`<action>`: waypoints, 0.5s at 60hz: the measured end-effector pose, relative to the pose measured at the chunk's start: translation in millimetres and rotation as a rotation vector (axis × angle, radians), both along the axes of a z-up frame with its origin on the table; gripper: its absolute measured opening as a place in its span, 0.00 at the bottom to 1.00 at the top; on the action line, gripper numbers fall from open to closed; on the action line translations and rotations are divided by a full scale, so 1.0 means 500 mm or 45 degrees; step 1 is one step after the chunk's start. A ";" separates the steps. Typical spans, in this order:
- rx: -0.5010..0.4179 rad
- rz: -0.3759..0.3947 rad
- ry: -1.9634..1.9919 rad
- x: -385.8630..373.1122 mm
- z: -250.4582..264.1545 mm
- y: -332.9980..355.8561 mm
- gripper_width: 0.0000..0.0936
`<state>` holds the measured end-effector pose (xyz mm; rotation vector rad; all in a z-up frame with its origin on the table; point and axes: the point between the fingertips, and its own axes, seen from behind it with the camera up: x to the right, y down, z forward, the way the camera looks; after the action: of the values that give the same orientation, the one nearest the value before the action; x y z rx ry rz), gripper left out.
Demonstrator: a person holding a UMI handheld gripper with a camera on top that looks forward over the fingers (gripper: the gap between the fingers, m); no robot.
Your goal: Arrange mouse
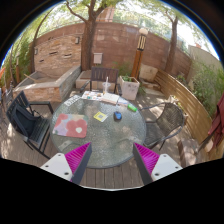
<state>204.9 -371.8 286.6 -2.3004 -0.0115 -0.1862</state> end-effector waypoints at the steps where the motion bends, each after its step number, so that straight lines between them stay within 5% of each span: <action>1: -0.002 0.000 -0.001 0.001 -0.001 0.000 0.90; 20: -0.118 -0.019 0.045 0.047 -0.092 0.030 0.90; 30: -0.105 -0.007 0.017 0.131 -0.254 0.150 0.91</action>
<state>270.4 -296.9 159.4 -2.3844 -0.0064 -0.1759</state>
